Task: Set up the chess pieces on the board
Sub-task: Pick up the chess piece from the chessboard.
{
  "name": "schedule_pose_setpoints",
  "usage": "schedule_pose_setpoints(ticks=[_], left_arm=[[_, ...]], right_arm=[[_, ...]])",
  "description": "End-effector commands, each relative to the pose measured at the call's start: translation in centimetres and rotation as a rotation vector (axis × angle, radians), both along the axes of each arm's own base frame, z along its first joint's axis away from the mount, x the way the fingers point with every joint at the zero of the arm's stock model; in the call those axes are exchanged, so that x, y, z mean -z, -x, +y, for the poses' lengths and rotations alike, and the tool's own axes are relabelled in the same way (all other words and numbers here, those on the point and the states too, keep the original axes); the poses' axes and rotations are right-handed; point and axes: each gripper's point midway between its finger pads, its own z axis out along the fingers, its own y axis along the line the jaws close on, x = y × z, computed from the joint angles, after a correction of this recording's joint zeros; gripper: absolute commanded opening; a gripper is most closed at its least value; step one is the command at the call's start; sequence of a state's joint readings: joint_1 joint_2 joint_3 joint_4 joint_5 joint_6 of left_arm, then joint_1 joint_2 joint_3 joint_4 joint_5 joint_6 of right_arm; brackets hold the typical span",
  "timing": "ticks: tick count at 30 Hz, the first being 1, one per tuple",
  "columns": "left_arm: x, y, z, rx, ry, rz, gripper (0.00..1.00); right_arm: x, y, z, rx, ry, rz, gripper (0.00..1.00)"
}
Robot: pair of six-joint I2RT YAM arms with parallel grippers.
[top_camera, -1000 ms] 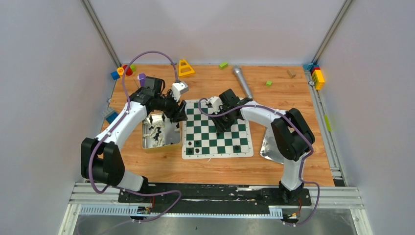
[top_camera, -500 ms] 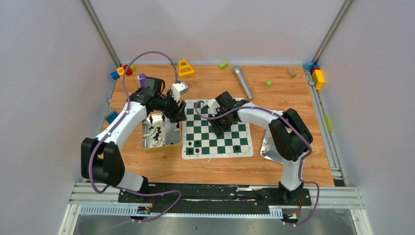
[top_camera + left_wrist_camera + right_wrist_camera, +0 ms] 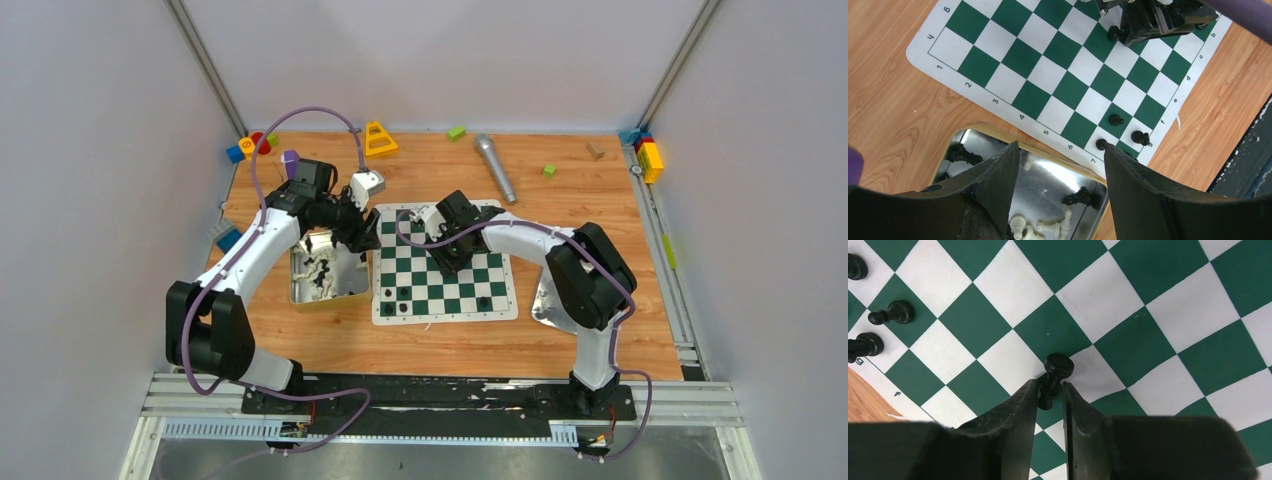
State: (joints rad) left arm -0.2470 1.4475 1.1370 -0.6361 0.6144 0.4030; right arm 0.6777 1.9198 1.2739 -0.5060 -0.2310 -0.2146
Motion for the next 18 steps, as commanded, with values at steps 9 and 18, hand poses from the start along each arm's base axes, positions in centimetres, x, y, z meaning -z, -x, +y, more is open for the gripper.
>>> schedule_pose_setpoints(ticks=[9, 18], left_arm=[[-0.8, 0.0, -0.6, 0.048, 0.032, -0.046, 0.71], [-2.1, 2.3, -4.0, 0.317, 0.229, -0.077, 0.68]], right_arm=[[-0.3, 0.1, -0.2, -0.026, -0.001, -0.038, 0.12], [-6.4, 1.0, 0.9, -0.193, -0.218, -0.07, 0.0]])
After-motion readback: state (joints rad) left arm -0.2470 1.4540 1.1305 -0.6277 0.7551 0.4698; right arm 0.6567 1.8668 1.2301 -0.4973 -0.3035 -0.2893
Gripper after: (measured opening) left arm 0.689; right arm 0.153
